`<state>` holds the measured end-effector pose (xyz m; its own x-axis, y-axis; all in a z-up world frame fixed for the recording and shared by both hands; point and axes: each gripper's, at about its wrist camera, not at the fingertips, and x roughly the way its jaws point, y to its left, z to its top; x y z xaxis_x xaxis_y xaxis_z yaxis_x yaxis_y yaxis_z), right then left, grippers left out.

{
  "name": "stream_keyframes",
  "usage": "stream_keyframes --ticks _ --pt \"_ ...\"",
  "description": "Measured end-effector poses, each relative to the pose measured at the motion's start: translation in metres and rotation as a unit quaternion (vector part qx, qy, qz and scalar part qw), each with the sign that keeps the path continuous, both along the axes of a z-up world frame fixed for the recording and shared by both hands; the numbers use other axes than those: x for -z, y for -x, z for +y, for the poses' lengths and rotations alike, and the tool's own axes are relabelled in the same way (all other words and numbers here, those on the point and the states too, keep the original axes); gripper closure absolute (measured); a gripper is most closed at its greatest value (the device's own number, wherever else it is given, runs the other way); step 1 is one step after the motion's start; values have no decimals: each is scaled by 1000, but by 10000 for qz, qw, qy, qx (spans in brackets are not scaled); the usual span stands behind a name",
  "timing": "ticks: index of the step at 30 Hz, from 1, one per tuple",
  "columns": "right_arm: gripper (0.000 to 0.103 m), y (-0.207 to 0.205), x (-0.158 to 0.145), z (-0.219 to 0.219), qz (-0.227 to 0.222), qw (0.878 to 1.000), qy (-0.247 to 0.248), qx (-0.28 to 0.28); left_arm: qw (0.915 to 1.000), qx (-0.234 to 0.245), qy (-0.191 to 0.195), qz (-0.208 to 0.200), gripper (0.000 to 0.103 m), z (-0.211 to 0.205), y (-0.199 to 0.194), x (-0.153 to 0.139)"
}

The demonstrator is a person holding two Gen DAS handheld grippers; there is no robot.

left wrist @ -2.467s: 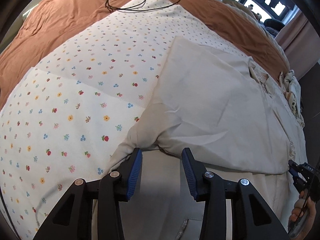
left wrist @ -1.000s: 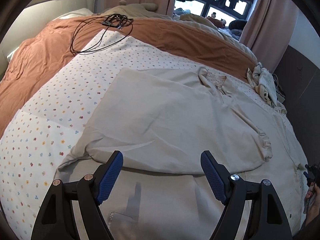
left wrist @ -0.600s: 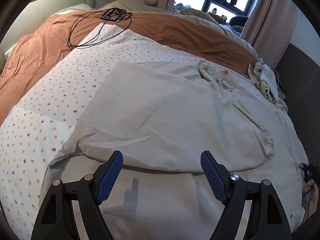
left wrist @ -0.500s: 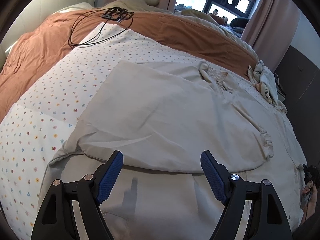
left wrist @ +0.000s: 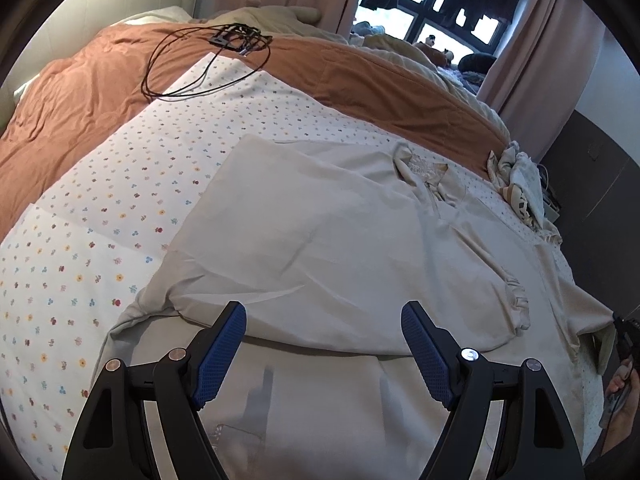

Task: Fold large clothes

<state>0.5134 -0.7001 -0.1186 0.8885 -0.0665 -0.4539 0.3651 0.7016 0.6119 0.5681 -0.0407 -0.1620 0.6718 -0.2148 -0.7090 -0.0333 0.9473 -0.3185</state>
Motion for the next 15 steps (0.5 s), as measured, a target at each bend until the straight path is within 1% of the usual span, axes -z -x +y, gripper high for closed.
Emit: stream_keyframes --ticks 4,6,8,10,11,12,15 --pt "97 -15 4 31 255 9987 -51 -430 9999 -45 124 5 22 7 0 -1" --pt "97 -23 11 46 474 9964 -95 -695 9999 -54 145 18 22 8 0 0" --pt "96 -27 20 57 795 9935 -127 -800 9998 -56 172 8 22 9 1 -1" --pt "80 -27 31 60 1102 9907 -180 -781 9998 -66 188 -3 22 10 1 -2" --pt "57 -24 36 58 1213 9899 -230 -697 9998 -66 195 -6 22 11 1 -2" --pt "44 -17 40 53 1265 9901 -298 -528 9998 -68 192 -13 22 11 1 -3" --pt "43 11 51 30 1287 9895 -650 82 9998 -78 158 -15 22 11 1 -3"
